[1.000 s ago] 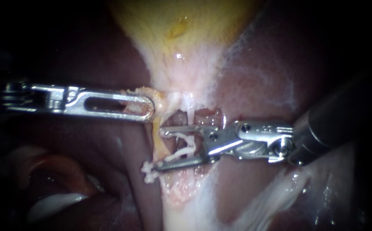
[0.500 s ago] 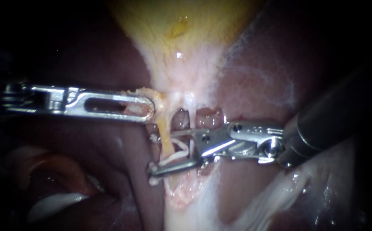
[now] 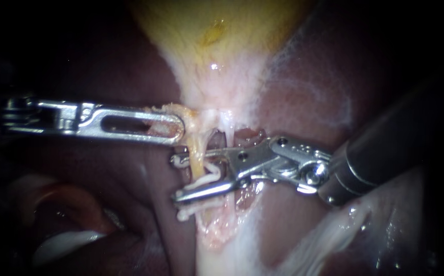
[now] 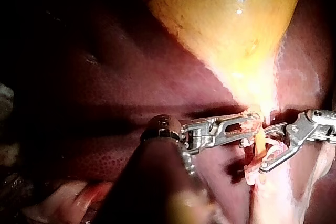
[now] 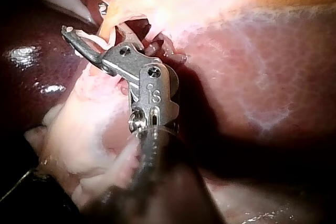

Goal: Clipping third clip left tube

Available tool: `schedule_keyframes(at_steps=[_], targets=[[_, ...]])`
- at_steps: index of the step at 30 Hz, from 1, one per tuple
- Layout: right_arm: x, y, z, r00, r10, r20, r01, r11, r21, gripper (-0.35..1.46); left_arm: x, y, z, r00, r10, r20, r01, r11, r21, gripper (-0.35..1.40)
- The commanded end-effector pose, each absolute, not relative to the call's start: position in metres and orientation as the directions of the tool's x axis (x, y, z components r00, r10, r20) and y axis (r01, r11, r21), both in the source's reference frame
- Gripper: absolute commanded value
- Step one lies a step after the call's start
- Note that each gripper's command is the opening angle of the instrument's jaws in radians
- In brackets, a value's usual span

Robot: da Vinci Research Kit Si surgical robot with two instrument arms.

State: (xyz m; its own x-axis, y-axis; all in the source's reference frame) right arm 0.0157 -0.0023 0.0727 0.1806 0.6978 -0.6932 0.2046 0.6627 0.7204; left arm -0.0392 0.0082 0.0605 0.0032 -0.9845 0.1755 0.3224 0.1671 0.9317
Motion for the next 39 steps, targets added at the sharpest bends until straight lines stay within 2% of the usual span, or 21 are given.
schedule_keyframes(at_steps=[1,15,17,22,25,39], targets=[[0.0157,-0.0021,0.0726,0.175,0.704,-0.689,0.204,0.658,0.725,0.44,-0.0392,0.0082,0.0605,0.003,-0.984,0.175,0.322,0.167,0.932,-0.35],[0.0155,-0.0013,0.0721,0.168,0.733,-0.659,0.202,0.629,0.751,0.35,-0.0391,0.0083,0.0608,0.004,-0.984,0.176,0.322,0.168,0.932,-0.35],[0.0153,-0.0014,0.072,0.171,0.744,-0.646,0.2,0.615,0.762,0.22,-0.0391,0.0084,0.0609,0.004,-0.984,0.176,0.322,0.168,0.932,-0.35],[0.0147,-0.0016,0.0719,0.178,0.773,-0.609,0.195,0.579,0.791,-0.35,-0.039,0.0086,0.0612,0.005,-0.984,0.176,0.321,0.168,0.932,-0.35],[0.0145,-0.0016,0.0719,0.182,0.79,-0.586,0.19,0.556,0.809,-0.35,-0.0389,0.0087,0.0613,0.005,-0.984,0.176,0.321,0.168,0.932,-0.35],[0.014,-0.0019,0.0716,0.207,0.794,-0.572,0.158,0.55,0.82,-0.35,-0.0389,0.0089,0.0615,0.005,-0.984,0.176,0.321,0.168,0.932,-0.35]])
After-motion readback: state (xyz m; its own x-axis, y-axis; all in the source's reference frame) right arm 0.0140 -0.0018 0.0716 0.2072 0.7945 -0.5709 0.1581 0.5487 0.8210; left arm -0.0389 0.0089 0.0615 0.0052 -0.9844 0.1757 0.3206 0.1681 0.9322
